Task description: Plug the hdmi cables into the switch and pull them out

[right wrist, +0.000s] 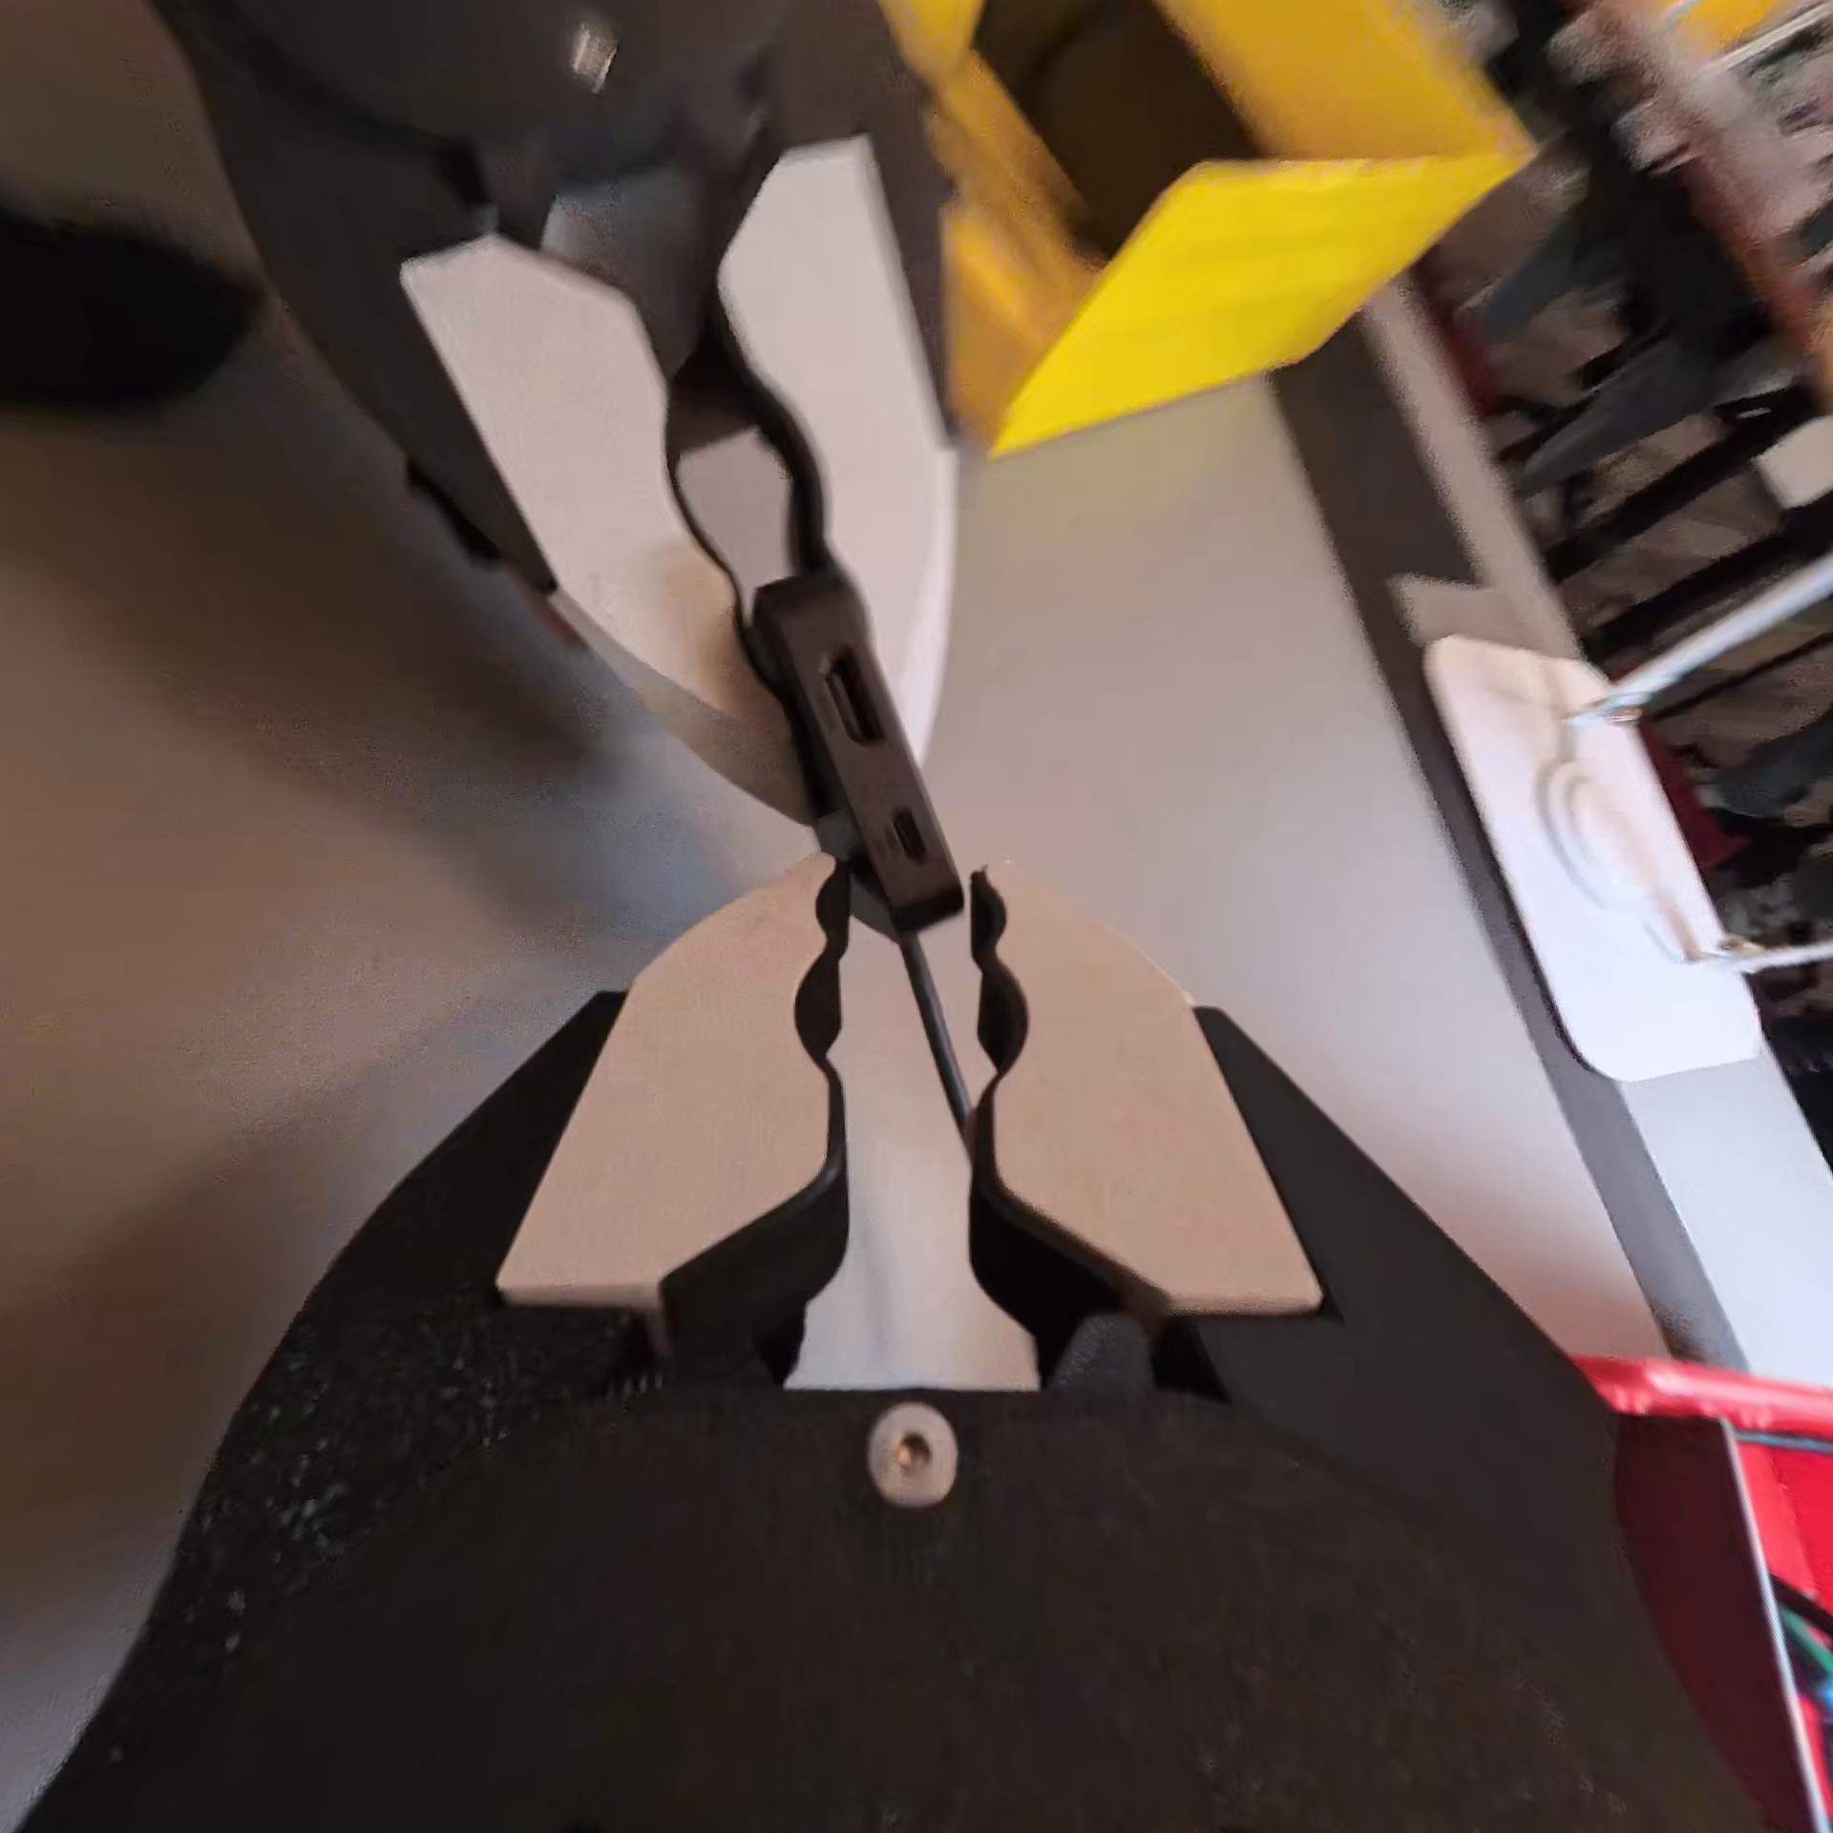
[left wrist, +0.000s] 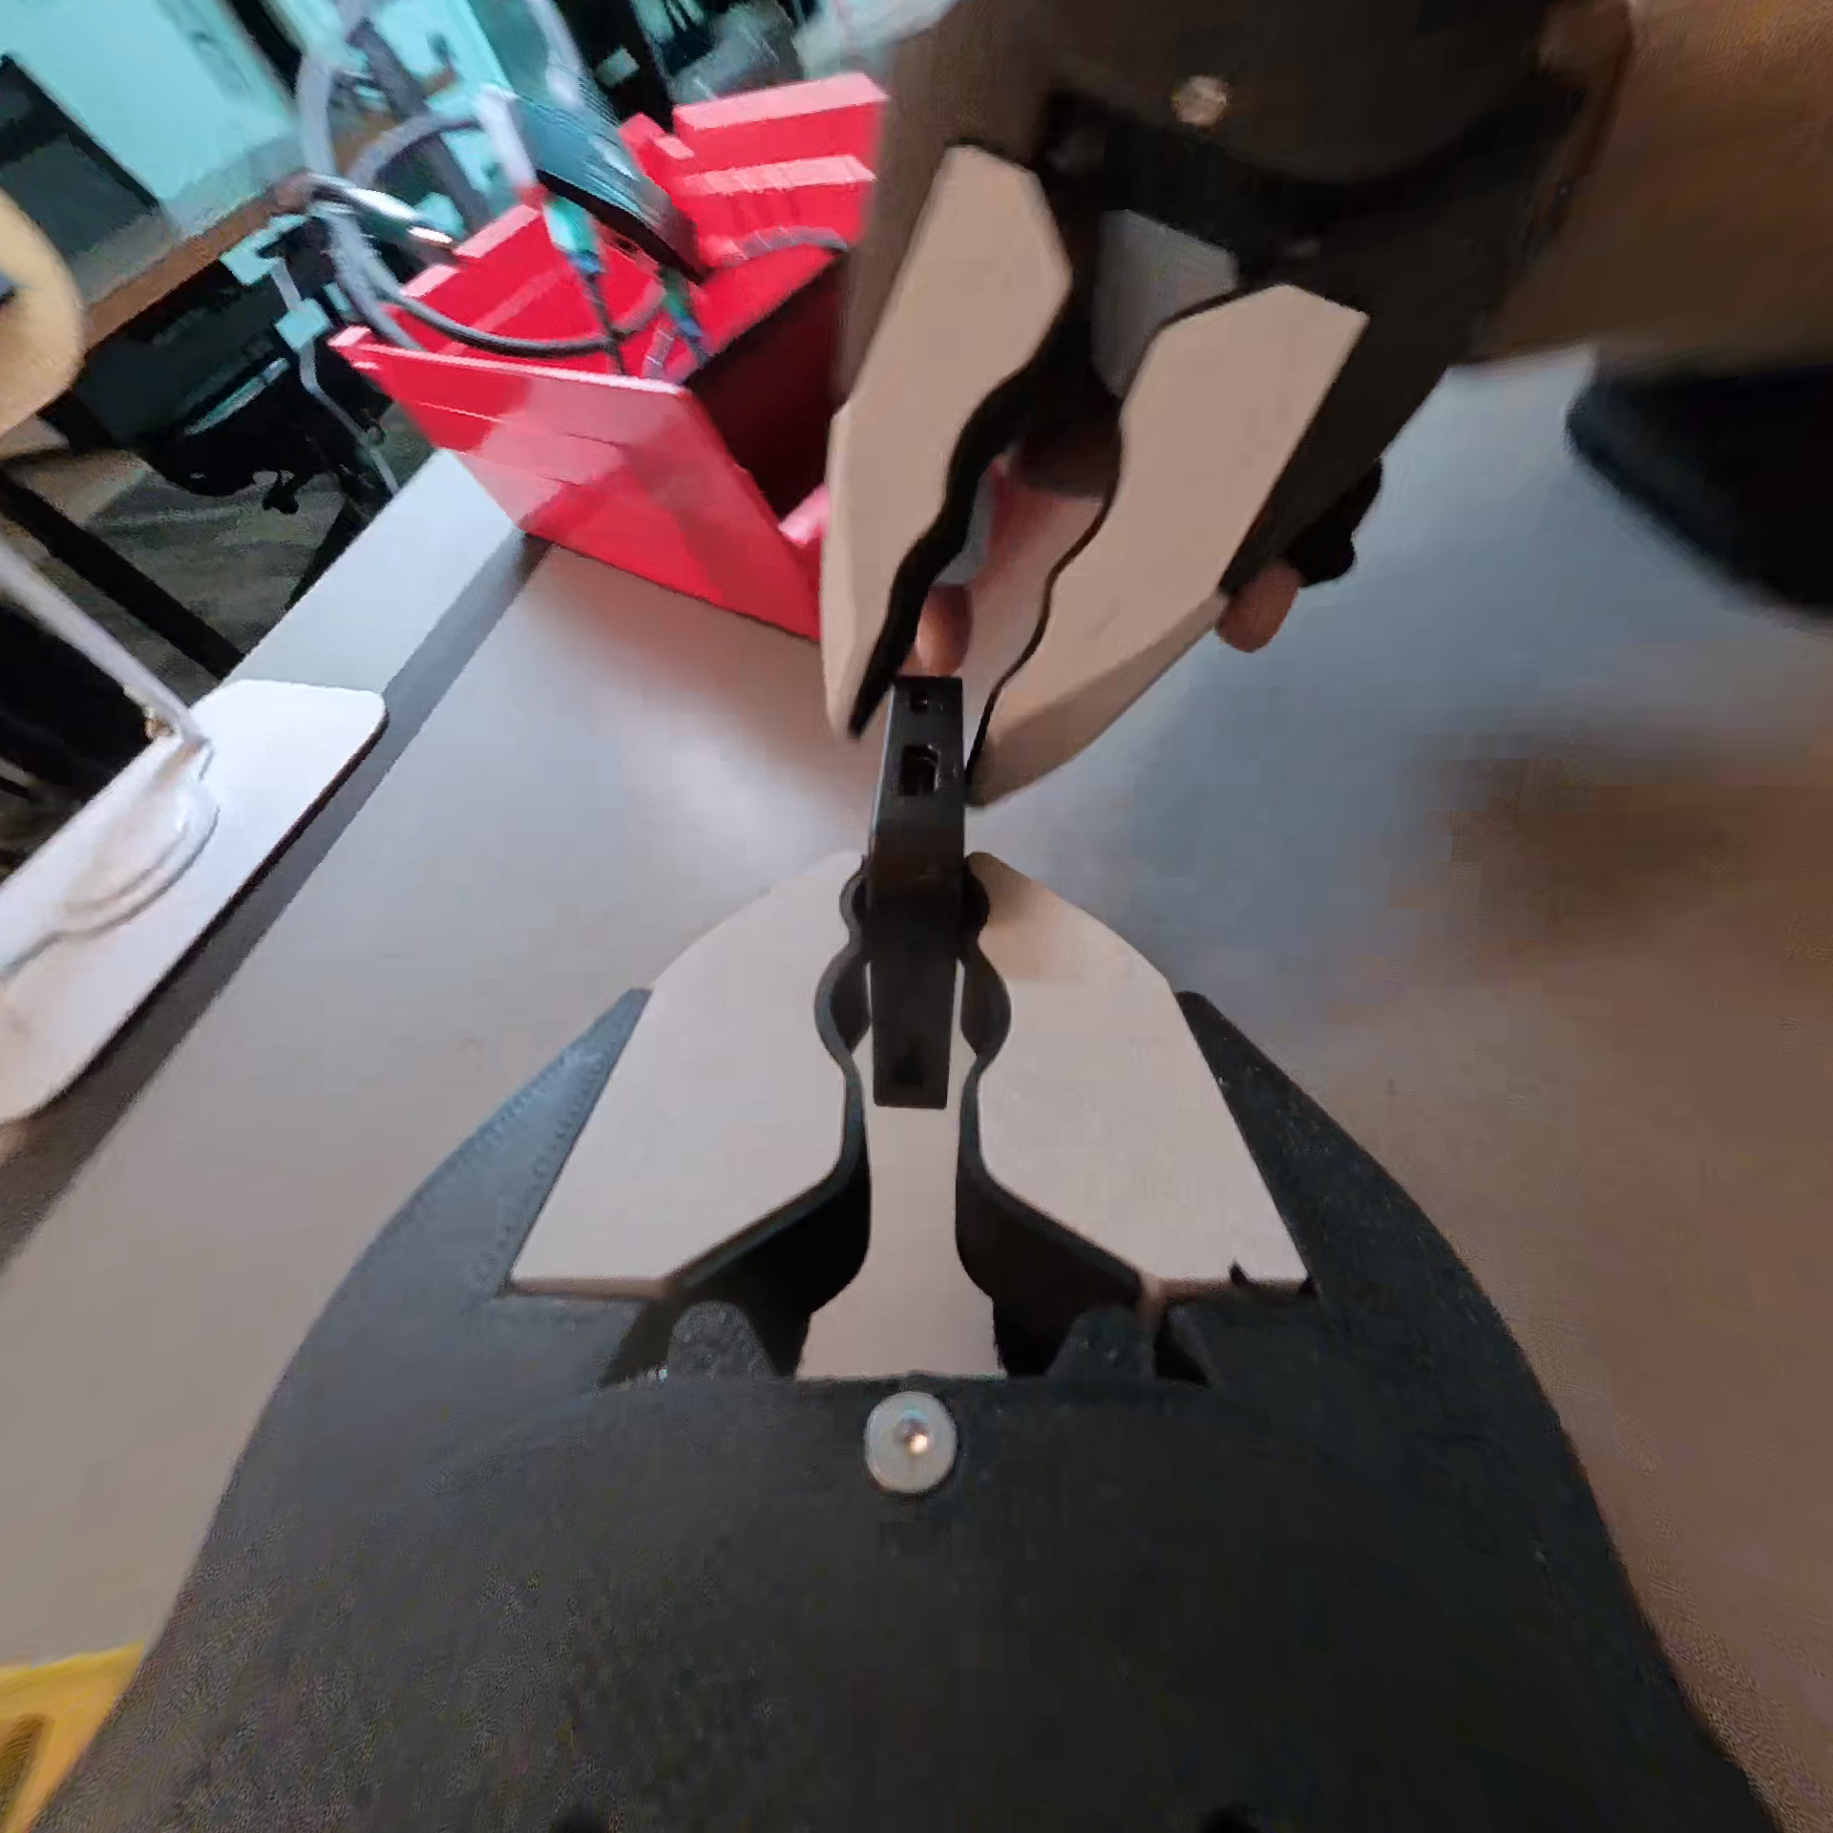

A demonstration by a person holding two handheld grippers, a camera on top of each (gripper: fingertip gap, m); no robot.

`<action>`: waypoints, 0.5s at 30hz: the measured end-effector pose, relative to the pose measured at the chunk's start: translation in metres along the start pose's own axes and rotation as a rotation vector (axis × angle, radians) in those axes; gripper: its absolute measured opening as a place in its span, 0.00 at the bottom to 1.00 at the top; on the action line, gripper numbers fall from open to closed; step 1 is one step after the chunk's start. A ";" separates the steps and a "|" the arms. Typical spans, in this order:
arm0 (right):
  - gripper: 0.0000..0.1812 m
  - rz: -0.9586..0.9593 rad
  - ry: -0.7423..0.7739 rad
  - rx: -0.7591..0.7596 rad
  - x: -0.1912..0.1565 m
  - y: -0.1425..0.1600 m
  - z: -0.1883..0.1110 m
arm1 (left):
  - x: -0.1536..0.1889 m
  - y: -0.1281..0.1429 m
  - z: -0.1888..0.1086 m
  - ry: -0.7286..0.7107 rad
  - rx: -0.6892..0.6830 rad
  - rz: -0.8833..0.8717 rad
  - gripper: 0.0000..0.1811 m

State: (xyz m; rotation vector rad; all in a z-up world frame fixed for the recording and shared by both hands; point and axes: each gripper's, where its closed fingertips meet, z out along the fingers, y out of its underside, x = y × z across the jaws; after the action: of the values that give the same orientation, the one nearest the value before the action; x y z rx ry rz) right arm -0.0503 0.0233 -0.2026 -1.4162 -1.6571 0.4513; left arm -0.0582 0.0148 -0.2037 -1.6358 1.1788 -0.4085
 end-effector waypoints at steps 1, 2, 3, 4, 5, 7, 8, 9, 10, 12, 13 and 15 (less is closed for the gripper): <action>0.14 0.061 0.050 0.095 0.013 -0.013 -0.009 | -0.010 -0.005 -0.007 -0.008 0.063 -0.096 0.08; 0.14 0.114 0.088 0.200 0.025 -0.027 -0.021 | -0.022 -0.011 -0.014 -0.017 0.140 -0.201 0.08; 0.13 0.164 0.100 0.299 0.031 -0.040 -0.032 | -0.034 -0.016 -0.022 -0.024 0.225 -0.310 0.08; 0.12 0.218 0.086 0.378 0.033 -0.049 -0.041 | -0.046 -0.021 -0.031 -0.027 0.312 -0.418 0.08; 0.11 0.275 0.040 0.435 0.029 -0.056 -0.044 | -0.056 -0.025 -0.040 -0.025 0.403 -0.518 0.08; 0.11 0.408 -0.106 0.481 0.013 -0.062 -0.035 | -0.072 -0.033 -0.058 -0.008 0.589 -0.687 0.08; 0.12 0.469 -0.159 0.491 0.005 -0.062 -0.027 | -0.076 -0.036 -0.065 0.019 0.677 -0.753 0.08; 0.15 0.521 -0.185 0.497 0.001 -0.061 -0.017 | -0.078 -0.039 -0.071 0.052 0.755 -0.807 0.08; 0.18 0.565 -0.195 0.502 -0.001 -0.059 -0.008 | -0.078 -0.042 -0.075 0.086 0.816 -0.843 0.08; 0.24 0.659 -0.219 0.541 -0.001 -0.061 0.002 | -0.069 -0.050 -0.076 0.172 0.874 -0.857 0.08; 0.25 0.706 -0.247 0.584 0.000 -0.066 0.002 | -0.061 -0.055 -0.073 0.216 0.873 -0.844 0.08; 0.21 0.771 -0.292 0.669 0.003 -0.075 -0.003 | -0.043 -0.064 -0.066 0.284 0.851 -0.791 0.08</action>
State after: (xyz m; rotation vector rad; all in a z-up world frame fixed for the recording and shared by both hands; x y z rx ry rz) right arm -0.0928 0.0037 -0.1439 -1.4430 -0.9337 1.5450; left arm -0.0954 0.0147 -0.1092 -1.2120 0.3585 -1.4556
